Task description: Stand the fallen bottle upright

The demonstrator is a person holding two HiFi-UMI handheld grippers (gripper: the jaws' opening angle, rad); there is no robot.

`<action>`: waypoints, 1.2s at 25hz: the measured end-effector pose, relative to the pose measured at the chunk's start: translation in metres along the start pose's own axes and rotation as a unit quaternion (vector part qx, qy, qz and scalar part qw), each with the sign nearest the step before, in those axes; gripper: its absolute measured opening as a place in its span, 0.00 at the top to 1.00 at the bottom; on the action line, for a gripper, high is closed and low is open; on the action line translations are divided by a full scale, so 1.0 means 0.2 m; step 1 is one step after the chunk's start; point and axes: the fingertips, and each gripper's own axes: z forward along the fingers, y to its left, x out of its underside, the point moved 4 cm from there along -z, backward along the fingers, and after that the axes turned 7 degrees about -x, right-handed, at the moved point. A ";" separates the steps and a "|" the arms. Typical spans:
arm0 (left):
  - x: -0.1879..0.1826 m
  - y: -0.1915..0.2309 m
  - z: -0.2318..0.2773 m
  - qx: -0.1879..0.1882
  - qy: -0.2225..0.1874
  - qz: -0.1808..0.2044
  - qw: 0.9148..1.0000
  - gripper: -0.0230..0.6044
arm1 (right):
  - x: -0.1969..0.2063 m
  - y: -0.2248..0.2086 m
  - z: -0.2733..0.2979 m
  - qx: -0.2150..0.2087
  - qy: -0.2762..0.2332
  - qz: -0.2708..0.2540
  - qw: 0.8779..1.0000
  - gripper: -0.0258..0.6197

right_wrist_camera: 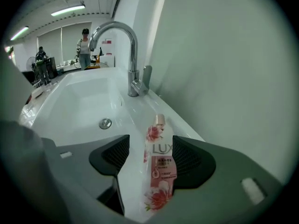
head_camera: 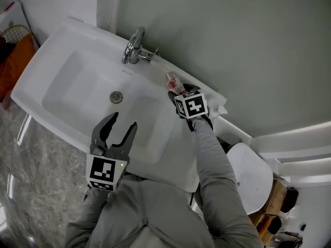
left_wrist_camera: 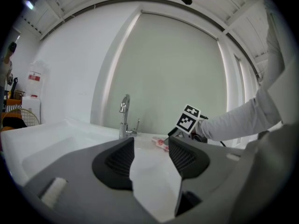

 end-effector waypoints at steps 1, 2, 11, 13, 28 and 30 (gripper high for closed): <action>-0.01 0.01 0.00 0.001 -0.001 -0.001 1.000 0.54 | 0.00 -0.01 0.02 0.001 0.011 -0.002 1.000 0.55; -0.01 0.01 0.01 0.002 -0.002 -0.002 1.000 0.54 | 0.01 -0.02 0.04 0.001 0.021 -0.003 1.000 0.55; 0.02 0.11 0.07 0.001 0.005 -0.018 1.000 0.54 | 0.10 -0.10 0.16 -0.001 0.083 0.012 0.996 0.53; 0.04 0.13 0.09 0.002 0.008 -0.022 1.000 0.54 | 0.11 -0.12 0.19 -0.005 0.095 0.016 0.995 0.53; 0.09 0.17 0.24 0.013 0.034 -0.025 0.999 0.54 | 0.17 -0.15 0.37 -0.131 0.138 0.056 0.980 0.44; 0.09 0.17 0.26 0.013 0.036 -0.024 0.999 0.54 | 0.17 -0.15 0.38 -0.130 0.148 0.041 0.980 0.43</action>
